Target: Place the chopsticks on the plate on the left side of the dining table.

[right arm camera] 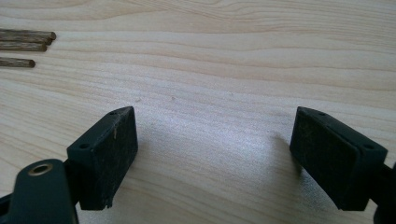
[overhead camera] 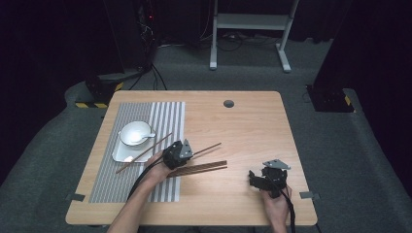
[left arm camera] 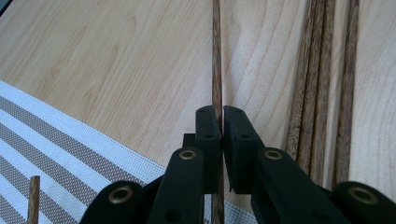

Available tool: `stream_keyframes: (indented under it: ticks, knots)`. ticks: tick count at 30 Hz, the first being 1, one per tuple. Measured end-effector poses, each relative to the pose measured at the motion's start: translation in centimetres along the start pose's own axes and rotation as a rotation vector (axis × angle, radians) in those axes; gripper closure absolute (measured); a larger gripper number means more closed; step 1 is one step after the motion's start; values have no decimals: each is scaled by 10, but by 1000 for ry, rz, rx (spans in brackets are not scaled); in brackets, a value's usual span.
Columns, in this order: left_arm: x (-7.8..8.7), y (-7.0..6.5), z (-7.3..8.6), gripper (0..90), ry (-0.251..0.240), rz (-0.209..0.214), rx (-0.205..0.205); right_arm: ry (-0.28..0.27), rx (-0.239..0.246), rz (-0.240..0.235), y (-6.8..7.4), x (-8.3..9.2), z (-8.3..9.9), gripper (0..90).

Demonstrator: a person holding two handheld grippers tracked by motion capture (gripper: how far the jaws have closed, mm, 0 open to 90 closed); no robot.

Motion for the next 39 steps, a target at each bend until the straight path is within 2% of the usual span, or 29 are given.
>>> stream_keyframes:
  ticks: [27,39]
  knots:
    - [13,1,-4,848,-16,-6,-11,0,0,0,0,0,0,147]
    - [20,2,-2,848,-33,-5,8,0,0,0,0,0,0,147]
Point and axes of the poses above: each handheld gripper's, and its own axes: x roughly backward along the jaws, z roughly out of its underside, y roughly to its left, the point moved 2 cm from there along -x, roughly forward along the jaws, and after that the axes turned 8 degrees about z, right-handed, at the moved point
